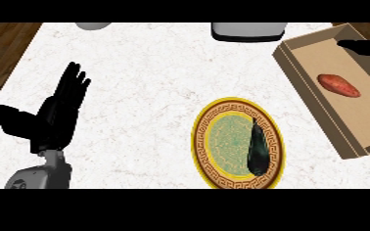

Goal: Pick the sweet potato from the plate and place it in the cardboard box

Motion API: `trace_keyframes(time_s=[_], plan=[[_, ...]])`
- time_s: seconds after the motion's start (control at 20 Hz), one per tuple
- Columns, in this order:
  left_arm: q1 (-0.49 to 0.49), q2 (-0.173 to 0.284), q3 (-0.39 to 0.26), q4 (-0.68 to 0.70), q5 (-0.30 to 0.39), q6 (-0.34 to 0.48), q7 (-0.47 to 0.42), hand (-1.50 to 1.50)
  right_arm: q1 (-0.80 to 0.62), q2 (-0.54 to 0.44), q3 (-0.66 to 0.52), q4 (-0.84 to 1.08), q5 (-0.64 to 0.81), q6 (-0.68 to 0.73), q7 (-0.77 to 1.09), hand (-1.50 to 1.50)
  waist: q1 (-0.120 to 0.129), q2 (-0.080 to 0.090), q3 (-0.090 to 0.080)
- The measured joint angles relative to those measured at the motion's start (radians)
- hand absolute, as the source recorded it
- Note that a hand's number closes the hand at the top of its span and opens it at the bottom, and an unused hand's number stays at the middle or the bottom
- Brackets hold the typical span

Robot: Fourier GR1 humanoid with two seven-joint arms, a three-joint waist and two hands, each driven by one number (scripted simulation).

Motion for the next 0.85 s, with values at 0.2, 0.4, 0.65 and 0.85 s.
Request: trace_keyframes(time_s=[0.2,0.4,0.65,0.85], plan=[[-0.001,-0.008,-0.009,-0.013,-0.003,0.007,0.012,0.00,0.012,-0.025,-0.083,0.013,-0.122,0.073,-0.021,-1.50,-0.003,-0.001,0.000],[0.008,-0.017,-0.014,-0.008,-0.014,0.015,-0.005,0.00,0.050,-0.096,-0.149,0.050,-0.214,0.136,-0.066,-1.50,-0.001,0.001,-0.001],[-0.008,-0.006,-0.003,-0.002,-0.010,0.010,-0.001,0.00,0.107,-0.165,-0.193,0.115,-0.295,0.175,-0.147,-1.50,0.002,0.003,0.000],[0.003,-0.010,-0.008,-0.003,-0.012,0.008,-0.008,0.00,0.154,-0.207,-0.202,0.142,-0.348,0.209,-0.190,-1.50,0.001,0.002,-0.001]])
